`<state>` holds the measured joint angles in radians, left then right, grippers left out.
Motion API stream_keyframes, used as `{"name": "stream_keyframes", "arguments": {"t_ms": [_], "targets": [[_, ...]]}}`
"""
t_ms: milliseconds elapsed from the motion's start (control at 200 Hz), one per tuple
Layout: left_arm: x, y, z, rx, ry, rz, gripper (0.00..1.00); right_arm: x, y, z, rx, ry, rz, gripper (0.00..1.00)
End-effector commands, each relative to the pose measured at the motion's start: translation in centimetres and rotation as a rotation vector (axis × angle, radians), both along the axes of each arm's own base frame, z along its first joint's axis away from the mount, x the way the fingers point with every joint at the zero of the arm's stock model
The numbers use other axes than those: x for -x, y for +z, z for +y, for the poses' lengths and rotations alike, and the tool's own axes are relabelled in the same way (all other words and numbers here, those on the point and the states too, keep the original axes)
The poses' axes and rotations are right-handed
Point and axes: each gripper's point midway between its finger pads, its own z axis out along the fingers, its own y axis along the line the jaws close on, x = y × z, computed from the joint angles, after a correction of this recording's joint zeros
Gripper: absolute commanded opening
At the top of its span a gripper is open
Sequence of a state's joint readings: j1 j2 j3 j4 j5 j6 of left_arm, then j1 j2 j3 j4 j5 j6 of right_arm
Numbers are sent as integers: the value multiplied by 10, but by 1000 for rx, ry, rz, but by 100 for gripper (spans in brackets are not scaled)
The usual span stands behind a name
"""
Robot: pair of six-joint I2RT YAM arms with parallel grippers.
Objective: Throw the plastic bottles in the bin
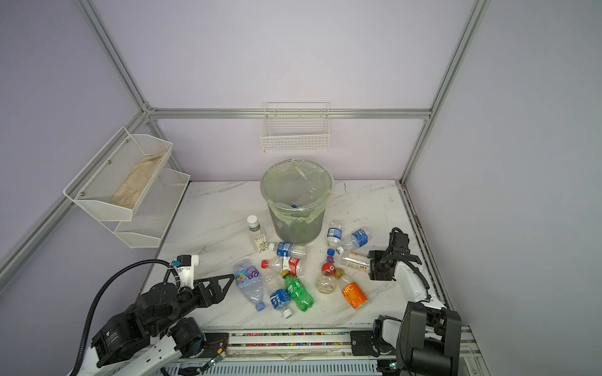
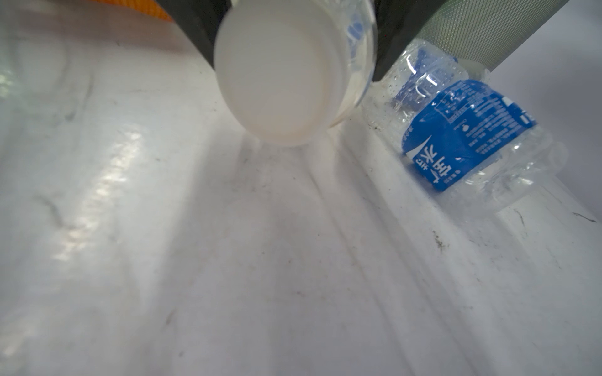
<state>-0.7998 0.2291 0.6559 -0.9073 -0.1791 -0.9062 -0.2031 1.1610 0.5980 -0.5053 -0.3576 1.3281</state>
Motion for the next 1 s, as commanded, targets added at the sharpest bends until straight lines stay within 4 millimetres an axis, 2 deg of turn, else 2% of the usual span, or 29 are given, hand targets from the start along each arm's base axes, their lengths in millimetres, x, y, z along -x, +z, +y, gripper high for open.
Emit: {"name": "stream_keyframes", "arguments": {"t_ms": [0,225,285,465,520,590,750,890,995], "targets": [[-2,-14,-2,-16,4,21,100,1,10,-4,-11,-71,-9,38],[-2,-14,-2,-17,3,21,100,0,33,-9,21,-89,-82,22],[-2,-14,-2,-17,4,21,100,1,40,-11,36,-93,-100,21],[-2,-13,-1,-17,5,18,100,-11,80,-19,133,-43,-228,9],[-2,-13,-2,-18,5,18,100,-18,98,-23,186,-1,-286,5],[-2,-13,-2,-19,5,19,100,-24,119,-25,239,40,-346,4],[-3,-14,-2,-22,6,21,100,-38,169,-14,303,188,-547,3],[-3,-13,-2,-24,5,22,100,-45,236,11,312,309,-866,3],[-3,-14,-2,-26,6,24,100,-32,298,25,332,334,-1110,2]]}}
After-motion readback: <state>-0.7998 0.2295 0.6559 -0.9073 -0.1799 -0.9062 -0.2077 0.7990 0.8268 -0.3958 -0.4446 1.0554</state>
